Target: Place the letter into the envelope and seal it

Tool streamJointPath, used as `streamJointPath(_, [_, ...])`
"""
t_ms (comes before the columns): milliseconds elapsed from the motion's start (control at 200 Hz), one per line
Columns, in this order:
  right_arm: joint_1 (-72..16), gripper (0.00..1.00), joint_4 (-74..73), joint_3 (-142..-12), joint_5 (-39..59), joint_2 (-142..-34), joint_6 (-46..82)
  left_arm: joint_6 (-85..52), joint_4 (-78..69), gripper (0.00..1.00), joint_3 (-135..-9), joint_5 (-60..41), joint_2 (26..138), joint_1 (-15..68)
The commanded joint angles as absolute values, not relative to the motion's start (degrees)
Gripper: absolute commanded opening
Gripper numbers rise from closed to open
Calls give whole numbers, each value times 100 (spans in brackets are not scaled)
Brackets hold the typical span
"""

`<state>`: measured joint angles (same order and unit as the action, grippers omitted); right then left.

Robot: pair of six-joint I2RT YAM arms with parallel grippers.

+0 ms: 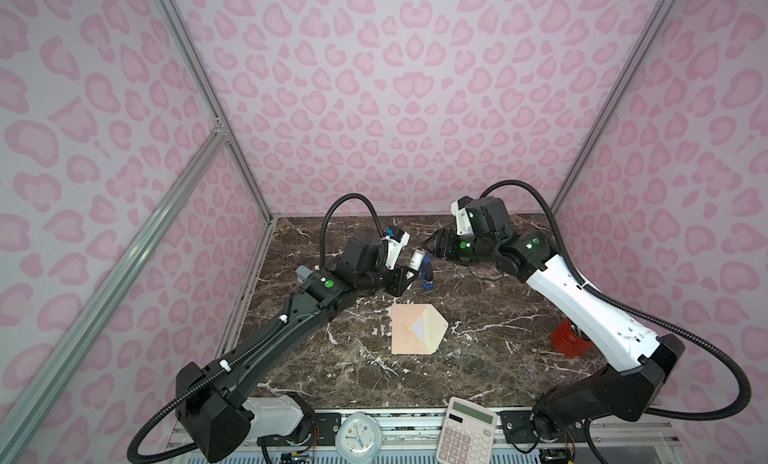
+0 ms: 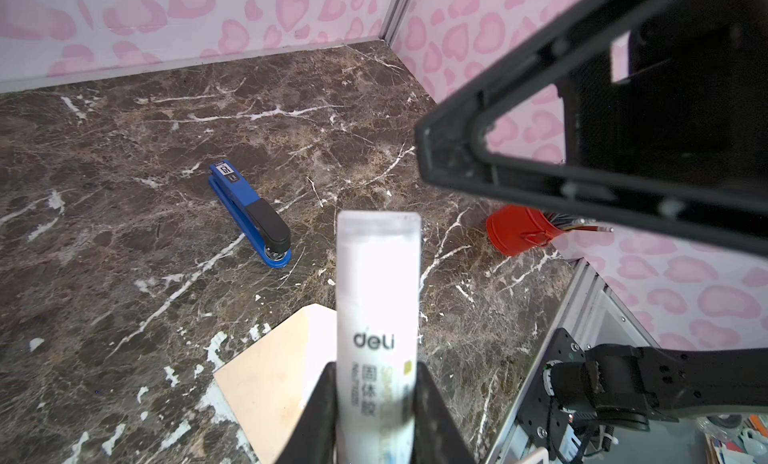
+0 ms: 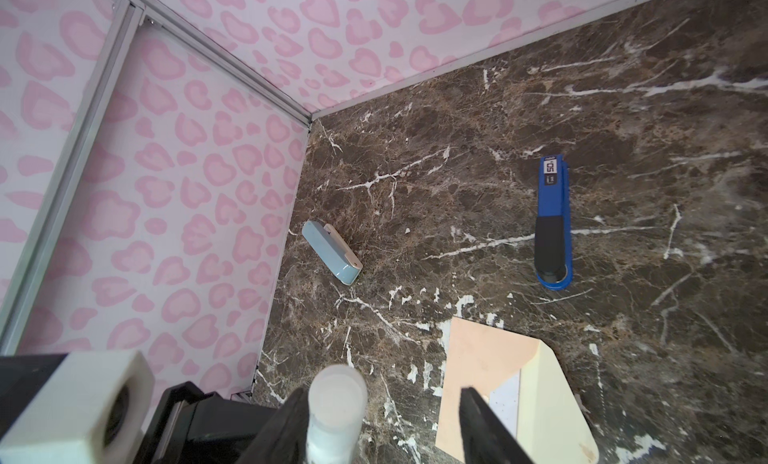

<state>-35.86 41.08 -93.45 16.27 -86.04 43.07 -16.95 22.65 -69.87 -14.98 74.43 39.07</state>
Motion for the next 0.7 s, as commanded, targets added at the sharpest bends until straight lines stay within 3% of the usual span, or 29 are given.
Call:
streamJointPath(0, [-3614,60,3704,-9307,2009,-8659,4629,-1707,1898,13,-6929,-1389,7374,3911])
streamJointPath(355, [-3674,59,3555,-9266,2170,-8835,4781,-1714,1587,12,-6847,-1433,7365,3926])
streamJointPath(695, [-3663,49,3409,-9346,2109,-8971,4768,-1715,1511,10,-6779,-1464,7343,3934])
